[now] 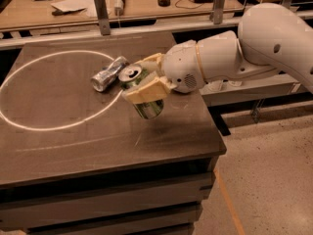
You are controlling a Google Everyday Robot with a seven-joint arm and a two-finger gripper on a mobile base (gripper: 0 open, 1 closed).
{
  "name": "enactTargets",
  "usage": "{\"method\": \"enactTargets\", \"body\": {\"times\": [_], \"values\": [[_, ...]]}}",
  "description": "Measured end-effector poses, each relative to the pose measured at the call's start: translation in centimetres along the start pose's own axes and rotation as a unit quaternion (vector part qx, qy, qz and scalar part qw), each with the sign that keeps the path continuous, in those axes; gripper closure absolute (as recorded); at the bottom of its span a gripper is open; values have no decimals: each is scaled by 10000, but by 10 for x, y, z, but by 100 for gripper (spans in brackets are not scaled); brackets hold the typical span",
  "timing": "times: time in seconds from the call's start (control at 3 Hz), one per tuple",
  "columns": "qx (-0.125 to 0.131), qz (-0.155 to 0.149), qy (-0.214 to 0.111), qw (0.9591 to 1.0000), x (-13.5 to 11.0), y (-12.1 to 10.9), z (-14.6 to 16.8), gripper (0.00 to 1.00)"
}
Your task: Place green can upright
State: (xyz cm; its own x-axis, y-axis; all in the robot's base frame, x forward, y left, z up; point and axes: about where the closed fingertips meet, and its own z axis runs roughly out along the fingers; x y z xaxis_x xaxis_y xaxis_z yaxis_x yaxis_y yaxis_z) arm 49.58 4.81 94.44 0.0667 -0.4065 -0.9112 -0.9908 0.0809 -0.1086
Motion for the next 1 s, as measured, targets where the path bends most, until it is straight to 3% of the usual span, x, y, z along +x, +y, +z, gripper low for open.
{"method": "enactTargets", "body": {"times": [0.33, 0.67, 1.0], "values": [[-8, -3, -5, 10000, -1, 0, 0, 100], [-63, 41, -387, 9992, 2, 1, 3, 100], [-158, 180, -1316, 9910, 11, 4, 5, 100]]}}
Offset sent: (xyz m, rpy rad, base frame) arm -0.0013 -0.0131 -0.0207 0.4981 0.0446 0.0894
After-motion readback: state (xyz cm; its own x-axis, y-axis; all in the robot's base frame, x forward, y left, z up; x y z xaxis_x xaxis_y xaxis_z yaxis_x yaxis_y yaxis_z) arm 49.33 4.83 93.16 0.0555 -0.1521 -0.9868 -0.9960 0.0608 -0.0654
